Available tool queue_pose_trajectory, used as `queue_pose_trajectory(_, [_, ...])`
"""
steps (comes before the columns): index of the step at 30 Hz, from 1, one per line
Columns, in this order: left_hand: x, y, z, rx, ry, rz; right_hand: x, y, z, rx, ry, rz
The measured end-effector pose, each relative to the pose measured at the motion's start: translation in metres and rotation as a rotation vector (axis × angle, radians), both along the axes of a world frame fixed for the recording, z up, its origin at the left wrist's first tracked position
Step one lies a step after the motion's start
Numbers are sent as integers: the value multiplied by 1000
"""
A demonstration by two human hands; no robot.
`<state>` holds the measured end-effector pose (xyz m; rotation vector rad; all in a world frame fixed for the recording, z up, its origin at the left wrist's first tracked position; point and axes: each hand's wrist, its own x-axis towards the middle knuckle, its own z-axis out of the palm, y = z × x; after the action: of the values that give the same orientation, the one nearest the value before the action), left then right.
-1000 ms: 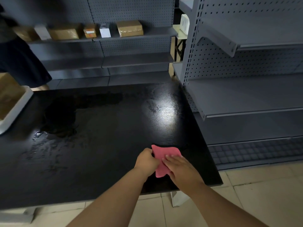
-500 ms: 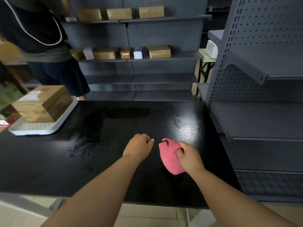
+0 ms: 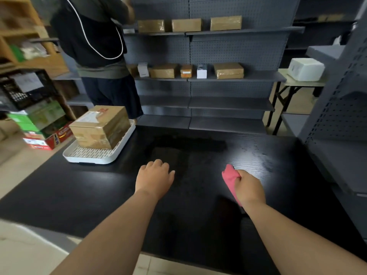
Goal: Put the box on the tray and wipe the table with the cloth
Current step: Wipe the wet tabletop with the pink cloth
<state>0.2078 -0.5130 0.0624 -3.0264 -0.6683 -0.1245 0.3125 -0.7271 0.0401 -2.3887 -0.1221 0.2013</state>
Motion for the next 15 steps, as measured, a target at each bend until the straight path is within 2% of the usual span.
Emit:
queue_pose_trajectory(4, [-2,72,-11,-30,31,-34,-1,71,-31,-190,-55,-15])
queue_pose_trajectory(9, [5,155,-24,-42,63,-115,-16,169,-54,-278,-50,43])
queue_pose_trajectory(12, [13,191,-33,-40,93,-153,-29,209,-68,-306,14,155])
queue_pose_trajectory(15, [23,214,-44,-54,115,-197,-41,223,-79,-386,-3,311])
